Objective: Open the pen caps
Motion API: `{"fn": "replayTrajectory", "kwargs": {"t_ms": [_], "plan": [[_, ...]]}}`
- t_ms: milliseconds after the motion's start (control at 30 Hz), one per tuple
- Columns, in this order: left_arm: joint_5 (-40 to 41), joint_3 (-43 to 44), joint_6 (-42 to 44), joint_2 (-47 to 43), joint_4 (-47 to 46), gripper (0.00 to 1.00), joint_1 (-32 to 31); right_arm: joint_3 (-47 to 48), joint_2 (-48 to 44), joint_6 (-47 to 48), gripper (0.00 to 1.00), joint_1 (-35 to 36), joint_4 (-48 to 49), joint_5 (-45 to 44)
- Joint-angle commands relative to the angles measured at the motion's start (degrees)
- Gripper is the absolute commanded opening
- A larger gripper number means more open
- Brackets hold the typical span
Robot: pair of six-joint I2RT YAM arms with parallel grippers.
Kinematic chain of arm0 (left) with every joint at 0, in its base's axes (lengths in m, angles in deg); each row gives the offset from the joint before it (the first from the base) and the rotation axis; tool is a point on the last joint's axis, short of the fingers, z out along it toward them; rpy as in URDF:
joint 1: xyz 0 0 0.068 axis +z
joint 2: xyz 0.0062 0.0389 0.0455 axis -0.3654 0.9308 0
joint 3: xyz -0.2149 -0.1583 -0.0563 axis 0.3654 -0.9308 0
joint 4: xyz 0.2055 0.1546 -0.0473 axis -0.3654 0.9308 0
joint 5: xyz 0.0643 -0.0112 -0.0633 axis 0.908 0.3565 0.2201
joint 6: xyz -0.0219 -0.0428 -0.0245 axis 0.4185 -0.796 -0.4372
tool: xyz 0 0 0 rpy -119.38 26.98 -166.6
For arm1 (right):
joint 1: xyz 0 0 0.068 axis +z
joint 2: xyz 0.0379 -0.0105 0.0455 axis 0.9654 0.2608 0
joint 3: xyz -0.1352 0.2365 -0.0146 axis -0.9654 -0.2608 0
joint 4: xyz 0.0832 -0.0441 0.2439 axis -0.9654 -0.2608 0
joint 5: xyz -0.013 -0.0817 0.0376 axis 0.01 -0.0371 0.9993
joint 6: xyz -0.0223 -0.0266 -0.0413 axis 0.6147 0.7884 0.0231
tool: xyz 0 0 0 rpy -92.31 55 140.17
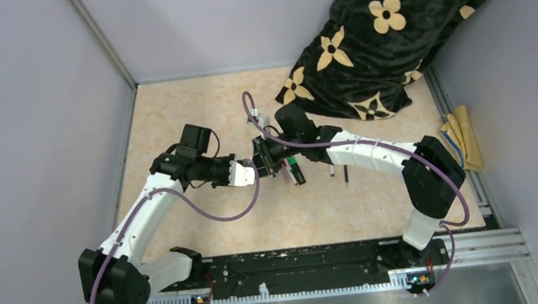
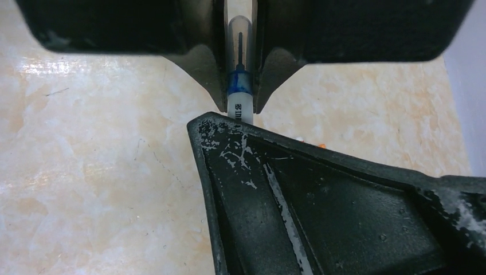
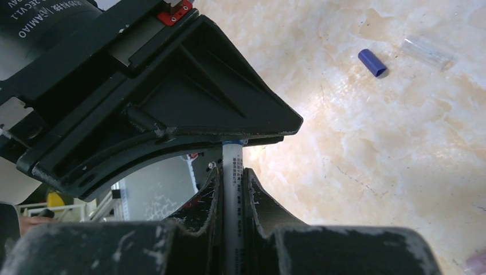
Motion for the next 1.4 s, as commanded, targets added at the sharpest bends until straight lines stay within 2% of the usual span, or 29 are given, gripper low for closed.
{"fn": "replayTrajectory", "kwargs": {"t_ms": [0,133,267,433,633,933,1033,1100,1133,1167,1233,1267,1367], "plan": [[6.19,1.78,-1.49,2.24,-0.17,0.0,0.16,-1.12,-2.41,1.92,0.0,0.24,-1.56,-0.59],[9.67,0.75,1.18,3.04,-0.35,0.0,2.02,-5.34,-6.05,2.86,0.0,-0.98,-1.94,-1.1],[10.66,-1.76,7.23,3.89,-1.34,0.0,8.76,-9.61,-10.01,4.96,0.0,-1.83,-3.77,-0.92],[9.02,0.75,10.07,6.73,1.4,0.0,15.85,-13.23,-13.29,6.78,0.0,-2.14,-6.12,-1.95],[10.82,0.86,14.0,6.36,3.26,0.0,18.97,-16.14,-16.56,8.05,0.0,-3.06,-8.54,-2.46],[20.45,-1.52,19.14,7.57,0.5,0.0,23.08,-18.42,-23.26,9.86,0.0,-3.42,-17.55,-5.79],[18.56,-0.42,18.55,8.22,0.31,0.0,23.73,-19.22,-24.59,9.09,0.0,-3.42,-17.48,-6.4],[12.18,2.1,18.39,8.39,4.39,0.0,23.63,-18.33,-24.11,9.05,0.0,-3.41,-17.12,-6.58],[7.97,3.18,17.99,8.28,6.69,0.03,23.37,-17.63,-23.6,8.88,0.0,-3.42,-16.62,-6.59],[4.47,3.9,16.73,7.54,8.7,0.24,22.11,-16.76,-22.97,8.66,0.0,-3.42,-15.95,-6.32],[2.62,4.06,13.5,5.78,10.24,0.52,16.9,-14.81,-21.33,8.29,0.0,-3.38,-14.59,-5.99],[2.02,3.71,11.59,4.64,10.35,0.62,14.39,-13.89,-20.55,7.96,0.0,-3.35,-13.75,-5.77],[-1.25,2.61,6.95,1.59,10.1,0.78,8.09,-11.43,-18.09,6.67,0.0,-2.81,-10.4,-5.52]]}}
